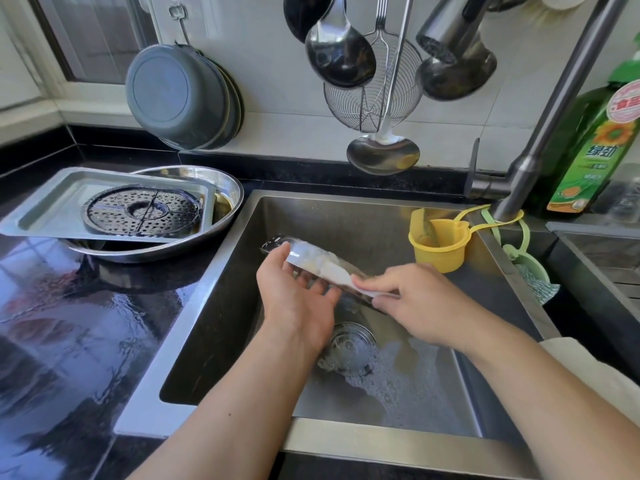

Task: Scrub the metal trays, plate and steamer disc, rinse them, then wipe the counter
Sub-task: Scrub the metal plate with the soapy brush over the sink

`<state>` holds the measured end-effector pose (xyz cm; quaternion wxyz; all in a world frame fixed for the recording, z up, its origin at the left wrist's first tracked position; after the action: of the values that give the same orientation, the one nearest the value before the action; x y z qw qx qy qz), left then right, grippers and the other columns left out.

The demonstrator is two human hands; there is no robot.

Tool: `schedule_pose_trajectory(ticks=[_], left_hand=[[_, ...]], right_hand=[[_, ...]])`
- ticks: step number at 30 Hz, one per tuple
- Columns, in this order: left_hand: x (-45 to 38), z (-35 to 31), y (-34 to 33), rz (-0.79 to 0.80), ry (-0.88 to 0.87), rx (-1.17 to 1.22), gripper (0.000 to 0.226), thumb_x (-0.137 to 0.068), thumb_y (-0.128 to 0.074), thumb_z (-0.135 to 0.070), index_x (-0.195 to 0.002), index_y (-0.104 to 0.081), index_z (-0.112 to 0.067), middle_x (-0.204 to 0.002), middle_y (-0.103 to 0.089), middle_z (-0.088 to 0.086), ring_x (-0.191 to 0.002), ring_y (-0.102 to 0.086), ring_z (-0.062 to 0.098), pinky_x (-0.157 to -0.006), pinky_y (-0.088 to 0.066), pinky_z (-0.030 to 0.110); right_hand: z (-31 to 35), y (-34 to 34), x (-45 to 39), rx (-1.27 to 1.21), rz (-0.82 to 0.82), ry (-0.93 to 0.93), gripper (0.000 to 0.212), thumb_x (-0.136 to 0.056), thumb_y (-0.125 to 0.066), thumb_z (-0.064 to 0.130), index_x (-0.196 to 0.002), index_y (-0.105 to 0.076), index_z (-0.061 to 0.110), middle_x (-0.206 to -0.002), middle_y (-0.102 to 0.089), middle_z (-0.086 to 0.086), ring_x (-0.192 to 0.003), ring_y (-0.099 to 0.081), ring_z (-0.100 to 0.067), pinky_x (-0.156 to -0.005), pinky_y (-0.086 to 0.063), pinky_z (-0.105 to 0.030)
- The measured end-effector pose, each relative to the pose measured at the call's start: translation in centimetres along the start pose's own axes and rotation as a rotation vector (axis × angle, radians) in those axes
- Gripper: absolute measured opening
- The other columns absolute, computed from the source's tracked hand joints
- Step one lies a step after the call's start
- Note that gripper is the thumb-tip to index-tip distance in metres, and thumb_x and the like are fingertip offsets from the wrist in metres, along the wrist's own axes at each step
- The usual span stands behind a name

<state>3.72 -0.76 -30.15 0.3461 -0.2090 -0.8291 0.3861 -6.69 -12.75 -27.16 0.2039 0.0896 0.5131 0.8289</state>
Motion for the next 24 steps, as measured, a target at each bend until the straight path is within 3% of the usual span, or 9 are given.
schedule_pose_trajectory(ticks=[5,9,11,14,17,21,24], left_hand=[[0.0,-0.6,-0.1,0.004,-0.025,0.097,0.042,-0.099,-0.053,-0.025,-0.126,-0.063,0.007,-0.13,-0.062,0.026,-0.116,-0.067,0.041,-0.105,-0.054,0.05],[0.0,0.4,-0.4,0.046,0.047,0.026,0.04,-0.1,-0.051,-0.024,-0.124,-0.062,0.005,-0.123,-0.062,0.021,-0.123,-0.063,0.035,-0.111,-0.048,0.046],[0.2,0.9,-0.6,0.072,0.095,-0.035,0.04,-0.098,-0.051,-0.028,-0.122,-0.064,0.001,-0.12,-0.06,0.02,-0.123,-0.062,0.036,-0.112,-0.045,0.051],[0.1,0.2,-0.4,0.071,0.063,-0.057,0.042,-0.096,-0.052,-0.029,-0.124,-0.064,0.0,-0.125,-0.066,0.019,-0.122,-0.064,0.042,-0.108,-0.046,0.06],[0.0,-0.5,-0.2,0.029,-0.008,0.014,0.044,-0.098,-0.05,-0.025,-0.133,-0.059,0.0,-0.129,-0.066,0.023,-0.119,-0.065,0.042,-0.111,-0.046,0.058],[0.0,0.2,-0.3,0.015,0.008,-0.041,0.041,-0.1,-0.049,-0.02,-0.132,-0.057,0.003,-0.128,-0.066,0.023,-0.118,-0.065,0.037,-0.113,-0.046,0.048],[-0.2,-0.4,0.0,0.02,0.012,-0.081,0.044,-0.098,-0.049,-0.024,-0.133,-0.059,0.001,-0.126,-0.068,0.022,-0.116,-0.067,0.039,-0.11,-0.048,0.053]], right_hand=[[-2.2,1.4,-0.4,-0.007,-0.05,-0.125,0.042,-0.099,-0.061,0.024,-0.127,-0.063,0.055,-0.076,-0.059,0.011,-0.077,-0.058,-0.016,-0.067,-0.045,-0.035],[0.2,-0.1,-0.2,-0.042,-0.008,0.002,0.042,-0.098,-0.063,0.026,-0.128,-0.062,0.056,-0.08,-0.06,0.01,-0.078,-0.059,-0.017,-0.071,-0.048,-0.036],[1.4,-0.9,-0.6,-0.031,-0.033,0.071,0.044,-0.097,-0.063,0.027,-0.13,-0.059,0.055,-0.081,-0.058,0.01,-0.081,-0.059,-0.016,-0.072,-0.05,-0.036],[-0.3,0.1,-0.9,-0.002,-0.008,-0.006,0.042,-0.097,-0.065,0.023,-0.127,-0.064,0.052,-0.079,-0.06,0.014,-0.079,-0.058,-0.011,-0.072,-0.046,-0.03],[-2.6,0.7,0.0,-0.035,0.093,-0.111,0.042,-0.097,-0.067,0.021,-0.123,-0.064,0.054,-0.095,-0.071,0.012,-0.088,-0.064,-0.013,-0.078,-0.05,-0.029],[-0.1,-0.2,-0.5,0.0,0.021,-0.003,0.044,-0.099,-0.062,0.022,-0.131,-0.06,0.053,-0.077,-0.058,0.012,-0.078,-0.055,-0.015,-0.069,-0.042,-0.029],[-0.4,-0.3,-1.0,0.003,0.032,-0.007,0.045,-0.099,-0.063,0.023,-0.128,-0.06,0.056,-0.08,-0.059,0.014,-0.083,-0.057,-0.014,-0.075,-0.046,-0.035]])
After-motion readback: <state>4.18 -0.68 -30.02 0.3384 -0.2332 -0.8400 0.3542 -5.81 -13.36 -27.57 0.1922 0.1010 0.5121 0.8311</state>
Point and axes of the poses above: each hand's wrist, its own x-axis away from the middle knuckle, its own y-axis out of the back of the hand, z = x × y, the point moved 6 cm from there along -x, towards the middle knuckle
